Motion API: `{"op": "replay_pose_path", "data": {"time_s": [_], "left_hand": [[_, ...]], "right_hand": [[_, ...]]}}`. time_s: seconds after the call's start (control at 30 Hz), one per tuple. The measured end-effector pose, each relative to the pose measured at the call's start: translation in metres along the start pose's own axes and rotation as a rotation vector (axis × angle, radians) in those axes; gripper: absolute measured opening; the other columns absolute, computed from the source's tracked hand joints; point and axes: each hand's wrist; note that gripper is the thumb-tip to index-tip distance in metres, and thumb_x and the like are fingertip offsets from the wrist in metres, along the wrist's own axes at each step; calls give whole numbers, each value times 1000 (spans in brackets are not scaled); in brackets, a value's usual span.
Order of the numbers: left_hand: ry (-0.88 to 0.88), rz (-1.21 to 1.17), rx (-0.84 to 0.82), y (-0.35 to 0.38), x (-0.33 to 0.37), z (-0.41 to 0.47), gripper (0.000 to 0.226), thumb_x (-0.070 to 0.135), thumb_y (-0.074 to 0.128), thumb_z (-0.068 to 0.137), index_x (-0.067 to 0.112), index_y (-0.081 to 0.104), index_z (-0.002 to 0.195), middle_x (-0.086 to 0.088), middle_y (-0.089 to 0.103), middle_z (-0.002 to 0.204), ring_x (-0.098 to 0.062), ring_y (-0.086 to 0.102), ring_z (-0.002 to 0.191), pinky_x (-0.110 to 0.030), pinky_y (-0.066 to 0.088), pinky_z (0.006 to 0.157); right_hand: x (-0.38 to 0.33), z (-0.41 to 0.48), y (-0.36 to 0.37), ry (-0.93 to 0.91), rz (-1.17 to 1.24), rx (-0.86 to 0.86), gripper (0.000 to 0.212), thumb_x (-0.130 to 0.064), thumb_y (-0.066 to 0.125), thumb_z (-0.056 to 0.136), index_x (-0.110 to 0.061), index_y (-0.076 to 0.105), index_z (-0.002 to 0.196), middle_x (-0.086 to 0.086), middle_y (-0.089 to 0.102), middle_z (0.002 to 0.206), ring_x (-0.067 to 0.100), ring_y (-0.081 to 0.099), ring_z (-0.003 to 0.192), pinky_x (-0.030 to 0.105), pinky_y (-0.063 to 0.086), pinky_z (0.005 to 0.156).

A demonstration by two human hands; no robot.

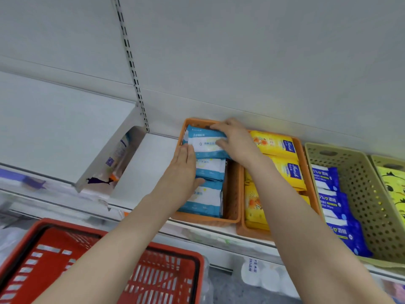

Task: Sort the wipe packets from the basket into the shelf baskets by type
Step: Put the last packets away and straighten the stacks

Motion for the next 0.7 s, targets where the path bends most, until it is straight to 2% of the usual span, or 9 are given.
{"op": "replay_pose_path", "data": {"time_s": [0.1,0.17,0.23,0.33,0.37,0.43,0.57,0.7], "left_hand": [[29,78,-97,2,0,14,77,34,49,101,10,2,157,-14,-2,165,-29,-2,152,-33,3,121],[40,115,-129,5,-1,21,72,33,45,103,14,2,158,-15,-1,165,-31,0,152,-35,3,121],[47,155,-168,10,-2,25,66,32,39,105,16,2,158,-16,-1,165,-32,2,152,-37,5,121],[38,172,-171,17,-4,25,63,32,33,107,18,-2,158,-16,-2,165,-32,2,152,-39,9,121],[35,178,-170,20,-4,24,63,32,31,107,17,-4,157,-16,-3,165,-32,1,152,-39,9,122],[26,183,-178,26,-4,22,62,33,27,108,17,-7,157,-15,-6,165,-31,-2,152,-39,8,122],[18,206,-202,24,-1,19,63,34,25,108,17,-12,156,-14,-12,164,-32,-8,152,-39,2,122],[24,210,-235,21,3,10,71,45,24,106,16,-17,155,-16,-24,161,-38,-22,147,-47,-6,122]], "right_hand": [[-1,21,17,31,-52,25,42,-10,60,87,-17,63,129,12,54,119,30,50,115,34,37,97],[-3,23,25,12,-156,49,37,-17,54,93,-21,62,129,9,57,125,30,49,119,37,36,96],[-1,18,29,-56,-214,11,36,-30,48,99,-25,59,133,7,53,139,32,43,130,42,32,104],[1,9,36,-91,-266,-263,47,-40,31,105,-31,30,152,8,14,163,33,10,149,45,12,120],[1,8,39,-79,-287,-318,49,-40,26,106,-33,20,154,6,4,164,32,1,150,44,6,122],[0,8,44,-60,-259,-360,50,-39,22,106,-35,13,155,4,-6,164,30,-9,150,44,1,122],[-3,13,39,-67,-226,-407,48,-35,23,107,-34,14,155,3,-7,164,30,-11,150,41,-1,122],[0,13,32,-129,-368,-387,49,-29,26,107,-40,13,154,2,-5,165,32,-5,150,44,6,122]]}}
Point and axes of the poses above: each hand's wrist, its own z-axis towards the middle knuckle, its own y-axis out of the palm, x = y × z
